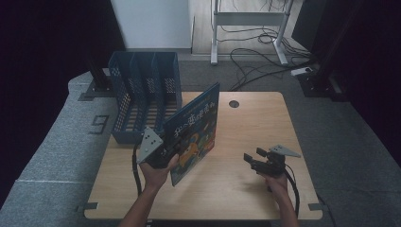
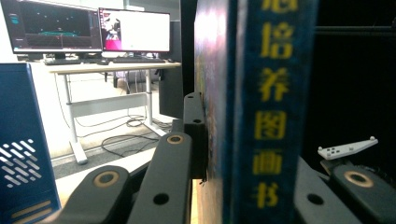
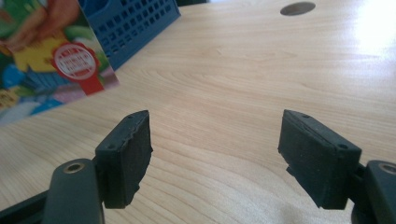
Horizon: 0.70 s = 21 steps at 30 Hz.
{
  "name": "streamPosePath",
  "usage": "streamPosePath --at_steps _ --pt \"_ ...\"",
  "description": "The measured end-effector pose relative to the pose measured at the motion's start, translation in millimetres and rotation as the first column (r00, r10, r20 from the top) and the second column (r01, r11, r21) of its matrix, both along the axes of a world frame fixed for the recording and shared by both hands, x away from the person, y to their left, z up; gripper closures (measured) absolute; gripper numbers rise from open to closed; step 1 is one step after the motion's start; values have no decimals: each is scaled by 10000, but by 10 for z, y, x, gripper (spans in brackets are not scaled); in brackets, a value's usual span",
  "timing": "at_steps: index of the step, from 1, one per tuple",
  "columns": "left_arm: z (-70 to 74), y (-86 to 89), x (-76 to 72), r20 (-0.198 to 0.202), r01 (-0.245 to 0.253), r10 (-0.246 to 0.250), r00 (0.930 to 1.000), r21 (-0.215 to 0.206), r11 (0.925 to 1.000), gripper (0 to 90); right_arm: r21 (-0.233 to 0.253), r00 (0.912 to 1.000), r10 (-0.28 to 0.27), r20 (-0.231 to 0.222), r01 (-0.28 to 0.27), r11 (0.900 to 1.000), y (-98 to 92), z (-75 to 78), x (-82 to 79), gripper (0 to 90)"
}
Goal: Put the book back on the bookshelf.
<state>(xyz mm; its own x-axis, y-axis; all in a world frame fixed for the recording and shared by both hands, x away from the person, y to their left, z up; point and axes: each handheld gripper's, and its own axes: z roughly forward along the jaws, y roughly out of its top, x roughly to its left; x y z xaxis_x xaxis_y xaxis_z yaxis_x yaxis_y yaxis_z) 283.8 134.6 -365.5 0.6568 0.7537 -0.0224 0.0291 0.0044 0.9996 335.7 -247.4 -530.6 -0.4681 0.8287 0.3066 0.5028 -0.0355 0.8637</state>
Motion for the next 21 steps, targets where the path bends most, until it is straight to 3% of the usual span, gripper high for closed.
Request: streamPosePath --at_steps 6,12,21 --pt "57 60 -10 124 -141 141 9998 -60 9999 818 -242 9998 42 -184 -47 9997 17 -29 15 250" --pt "118 116 -14 249 -176 177 9995 -65 9998 819 -807 9969 -303 -723 245 9964 45 -99 52 253" --pt "176 215 -17 292 -304 311 9991 -238 9993 820 -1425 9949 -347 -949 209 9896 77 -149 70 253"
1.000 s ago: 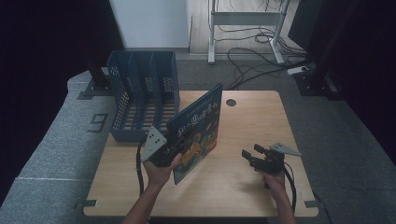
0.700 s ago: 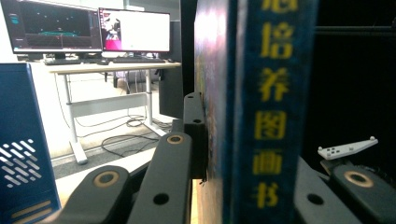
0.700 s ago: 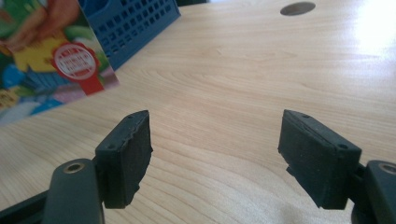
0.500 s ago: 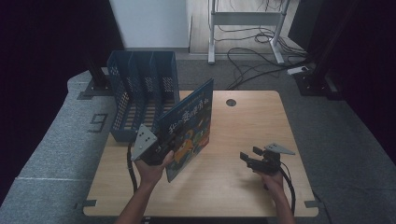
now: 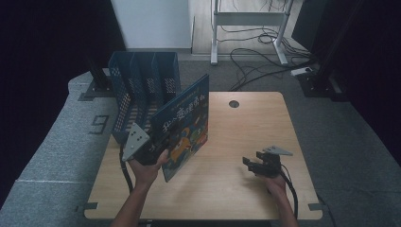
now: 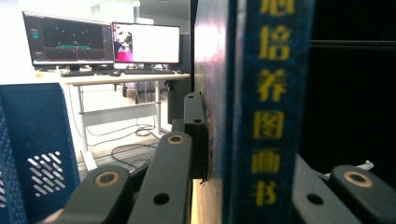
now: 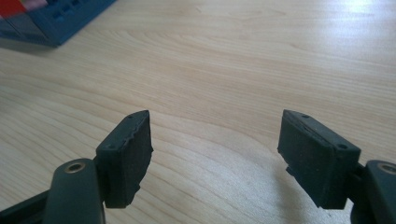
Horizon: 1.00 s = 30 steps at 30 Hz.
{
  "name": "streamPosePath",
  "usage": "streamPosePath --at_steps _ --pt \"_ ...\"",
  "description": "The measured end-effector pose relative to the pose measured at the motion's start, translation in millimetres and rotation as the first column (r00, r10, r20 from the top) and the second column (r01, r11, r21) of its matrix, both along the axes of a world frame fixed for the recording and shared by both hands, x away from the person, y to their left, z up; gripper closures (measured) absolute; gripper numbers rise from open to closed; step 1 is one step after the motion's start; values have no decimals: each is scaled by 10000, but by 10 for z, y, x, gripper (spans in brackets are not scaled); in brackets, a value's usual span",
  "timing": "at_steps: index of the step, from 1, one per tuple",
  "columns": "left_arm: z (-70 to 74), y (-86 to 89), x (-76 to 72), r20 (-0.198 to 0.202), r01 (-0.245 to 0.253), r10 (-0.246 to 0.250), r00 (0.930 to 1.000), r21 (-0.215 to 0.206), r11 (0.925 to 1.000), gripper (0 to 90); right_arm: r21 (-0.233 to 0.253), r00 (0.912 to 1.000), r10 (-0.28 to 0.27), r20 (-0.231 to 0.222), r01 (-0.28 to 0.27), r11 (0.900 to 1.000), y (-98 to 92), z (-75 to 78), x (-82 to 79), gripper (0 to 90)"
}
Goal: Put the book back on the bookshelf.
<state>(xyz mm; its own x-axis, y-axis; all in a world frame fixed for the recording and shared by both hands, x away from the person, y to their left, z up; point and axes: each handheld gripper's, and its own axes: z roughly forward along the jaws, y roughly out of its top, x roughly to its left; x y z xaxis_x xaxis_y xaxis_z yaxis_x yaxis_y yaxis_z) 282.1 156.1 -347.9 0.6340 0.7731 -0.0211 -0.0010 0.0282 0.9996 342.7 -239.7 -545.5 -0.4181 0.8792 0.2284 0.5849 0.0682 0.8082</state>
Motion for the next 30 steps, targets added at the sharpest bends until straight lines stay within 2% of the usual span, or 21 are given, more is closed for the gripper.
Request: streamPosePath --at_steps 10,25,30 --pt "59 164 15 80 -337 339 9994 -210 9992 821 -693 9995 -19 -301 -2 9976 40 -76 23 244" --pt "165 355 42 202 -852 859 9961 -350 9958 820 -734 9980 -288 -564 246 9970 -3 -86 51 238" --pt "198 402 48 239 -991 1000 9947 -362 9944 821 -848 9983 -253 -528 207 9962 2 -87 50 240"
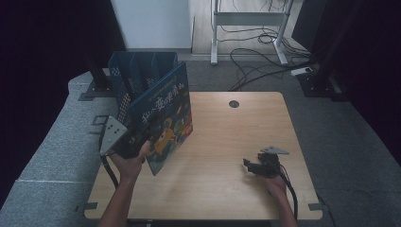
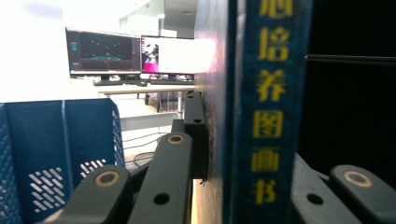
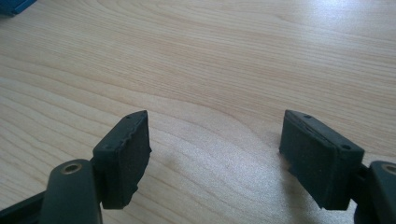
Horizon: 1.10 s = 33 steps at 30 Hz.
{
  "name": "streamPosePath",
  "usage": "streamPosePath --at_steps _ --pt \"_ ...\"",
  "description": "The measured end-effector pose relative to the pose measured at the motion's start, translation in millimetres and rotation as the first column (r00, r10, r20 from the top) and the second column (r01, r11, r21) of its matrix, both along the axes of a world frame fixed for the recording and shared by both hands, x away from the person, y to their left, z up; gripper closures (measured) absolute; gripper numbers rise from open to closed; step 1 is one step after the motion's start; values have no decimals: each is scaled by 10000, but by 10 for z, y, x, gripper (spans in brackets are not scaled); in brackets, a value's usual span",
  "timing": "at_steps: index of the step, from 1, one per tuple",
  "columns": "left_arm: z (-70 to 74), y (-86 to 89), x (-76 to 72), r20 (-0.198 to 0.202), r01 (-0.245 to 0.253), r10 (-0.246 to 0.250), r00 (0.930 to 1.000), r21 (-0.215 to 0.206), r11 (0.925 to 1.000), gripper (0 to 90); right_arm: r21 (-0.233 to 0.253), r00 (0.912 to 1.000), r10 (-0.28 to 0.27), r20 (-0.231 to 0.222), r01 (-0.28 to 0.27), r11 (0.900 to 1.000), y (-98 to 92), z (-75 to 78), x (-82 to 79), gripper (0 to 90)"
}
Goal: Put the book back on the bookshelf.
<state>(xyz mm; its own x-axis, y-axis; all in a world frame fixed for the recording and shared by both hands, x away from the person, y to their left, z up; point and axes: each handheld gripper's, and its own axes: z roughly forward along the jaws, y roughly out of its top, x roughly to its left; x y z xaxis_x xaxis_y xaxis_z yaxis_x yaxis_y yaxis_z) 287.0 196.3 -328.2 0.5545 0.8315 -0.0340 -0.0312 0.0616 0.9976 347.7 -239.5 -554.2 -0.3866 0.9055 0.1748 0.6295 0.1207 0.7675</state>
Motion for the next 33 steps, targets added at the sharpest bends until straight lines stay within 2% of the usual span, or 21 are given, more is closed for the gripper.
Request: streamPosePath --at_steps 14,33 --pt "72 181 56 121 -596 598 9981 -195 9980 821 36 9999 -138 -45 139 9999 -9 2 4 253" --pt "61 291 171 61 -1150 1152 9933 -253 9930 821 -66 9999 -136 20 136 9999 0 -1 4 255"
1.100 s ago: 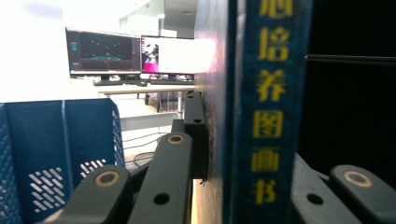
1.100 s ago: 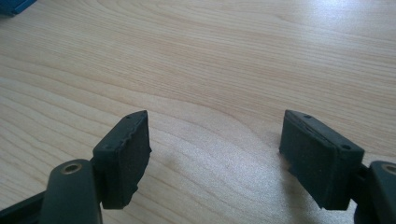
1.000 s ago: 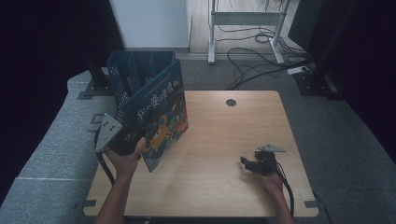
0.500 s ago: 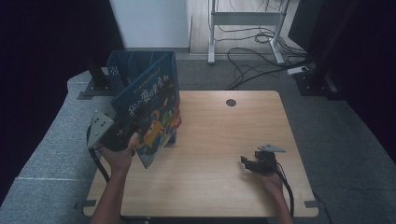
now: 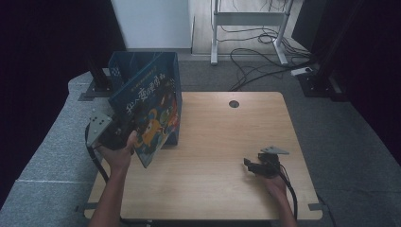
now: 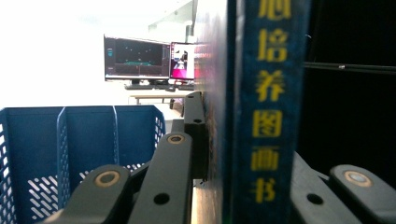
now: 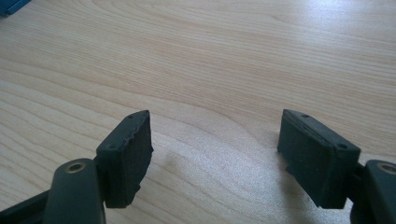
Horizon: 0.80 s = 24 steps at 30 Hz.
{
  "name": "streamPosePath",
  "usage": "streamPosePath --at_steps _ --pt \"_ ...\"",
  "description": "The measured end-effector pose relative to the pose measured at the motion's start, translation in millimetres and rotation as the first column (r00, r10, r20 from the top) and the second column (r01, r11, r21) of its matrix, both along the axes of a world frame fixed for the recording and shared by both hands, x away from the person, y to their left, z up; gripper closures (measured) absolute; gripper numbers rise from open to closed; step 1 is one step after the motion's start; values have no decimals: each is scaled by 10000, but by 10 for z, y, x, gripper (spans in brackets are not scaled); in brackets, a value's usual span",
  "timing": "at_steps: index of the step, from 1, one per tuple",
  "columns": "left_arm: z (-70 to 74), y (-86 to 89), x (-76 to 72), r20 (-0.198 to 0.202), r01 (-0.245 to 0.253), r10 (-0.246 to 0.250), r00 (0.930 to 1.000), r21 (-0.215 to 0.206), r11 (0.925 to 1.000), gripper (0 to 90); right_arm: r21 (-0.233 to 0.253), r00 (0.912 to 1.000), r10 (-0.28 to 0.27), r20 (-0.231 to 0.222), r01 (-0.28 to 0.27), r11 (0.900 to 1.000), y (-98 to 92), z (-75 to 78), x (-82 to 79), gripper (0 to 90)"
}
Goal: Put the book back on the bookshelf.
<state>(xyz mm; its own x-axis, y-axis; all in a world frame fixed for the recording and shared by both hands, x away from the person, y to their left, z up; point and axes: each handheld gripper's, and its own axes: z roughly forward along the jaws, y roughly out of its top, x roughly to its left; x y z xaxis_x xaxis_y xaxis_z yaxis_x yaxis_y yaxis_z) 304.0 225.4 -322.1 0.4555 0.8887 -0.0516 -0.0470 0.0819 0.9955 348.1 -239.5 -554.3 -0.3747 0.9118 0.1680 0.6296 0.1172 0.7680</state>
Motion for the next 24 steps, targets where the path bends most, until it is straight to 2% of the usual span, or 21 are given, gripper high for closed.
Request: streamPosePath --at_steps 9,24 --pt "10 27 66 -12 -237 237 9997 -44 9997 821 -78 10000 -15 12 16 10000 8 0 -2 256" --pt "118 -1 261 25 -664 664 9978 54 9978 821 -118 10000 -26 13 26 9999 12 1 -3 258"
